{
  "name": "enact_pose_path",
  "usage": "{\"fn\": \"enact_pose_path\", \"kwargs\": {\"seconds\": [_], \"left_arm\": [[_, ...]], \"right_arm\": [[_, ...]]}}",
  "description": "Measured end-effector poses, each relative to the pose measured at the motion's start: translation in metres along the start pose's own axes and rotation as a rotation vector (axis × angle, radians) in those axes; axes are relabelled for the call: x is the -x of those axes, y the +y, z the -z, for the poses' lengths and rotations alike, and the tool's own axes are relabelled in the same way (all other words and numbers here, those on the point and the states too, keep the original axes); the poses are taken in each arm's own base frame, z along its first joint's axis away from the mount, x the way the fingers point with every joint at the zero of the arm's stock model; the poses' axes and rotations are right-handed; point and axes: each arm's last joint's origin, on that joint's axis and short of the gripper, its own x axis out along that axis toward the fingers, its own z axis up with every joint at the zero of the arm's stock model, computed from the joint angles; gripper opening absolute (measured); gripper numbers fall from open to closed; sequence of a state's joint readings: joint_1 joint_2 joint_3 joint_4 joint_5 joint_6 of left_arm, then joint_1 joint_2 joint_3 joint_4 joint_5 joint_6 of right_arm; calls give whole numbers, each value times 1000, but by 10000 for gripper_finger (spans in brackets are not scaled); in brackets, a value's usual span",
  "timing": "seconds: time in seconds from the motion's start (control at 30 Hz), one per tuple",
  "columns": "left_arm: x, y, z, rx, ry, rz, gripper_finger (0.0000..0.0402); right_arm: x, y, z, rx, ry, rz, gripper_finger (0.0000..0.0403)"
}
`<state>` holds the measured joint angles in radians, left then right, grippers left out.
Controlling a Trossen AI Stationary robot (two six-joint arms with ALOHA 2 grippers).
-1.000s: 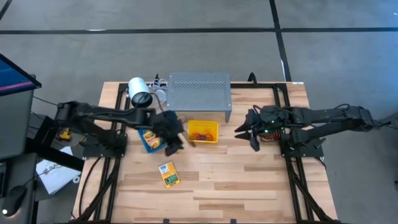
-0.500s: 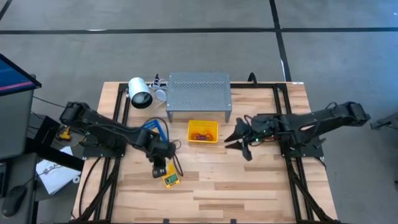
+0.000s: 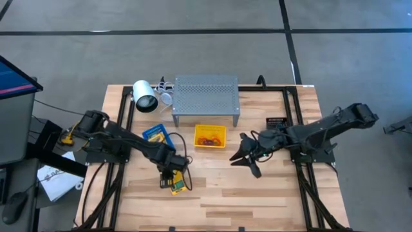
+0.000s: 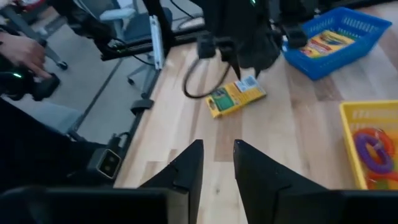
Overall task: Pick & Place Office Desk Supplies
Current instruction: Put the crayon box into the blue bin
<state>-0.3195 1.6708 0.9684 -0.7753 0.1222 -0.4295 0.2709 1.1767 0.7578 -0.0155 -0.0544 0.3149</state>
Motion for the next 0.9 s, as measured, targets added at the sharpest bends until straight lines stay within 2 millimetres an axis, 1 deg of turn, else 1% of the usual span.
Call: {"fn": "enact_pose_path", "kwargs": {"seconds": [0.13, 0.3, 0.4, 0.5, 0.6, 0.73, 0.9], "left_arm": [[-5, 0, -1, -17, 6, 7, 145], [-16, 0, -3, -36, -75, 66, 145], [-22, 3, -1, -9, -101, 82, 145], [-24, 4, 0, 14, -100, 82, 145], [-24, 4, -3, 17, -144, 64, 145], [-24, 5, -10, 26, -226, 32, 145], [-22, 16, -18, 104, -291, -7, 145]], "right_arm": [[2, 6, -4, 8, -11, -21, 78], [3, 10, -8, 12, -27, -33, 72], [3, 9, -8, 12, -23, -31, 71], [3, 9, -8, 12, -21, -31, 71], [3, 9, -7, 11, -18, -30, 71], [-2, 11, -4, 10, 7, -33, 71], [-18, 13, 6, -23, 62, -31, 71]]}}
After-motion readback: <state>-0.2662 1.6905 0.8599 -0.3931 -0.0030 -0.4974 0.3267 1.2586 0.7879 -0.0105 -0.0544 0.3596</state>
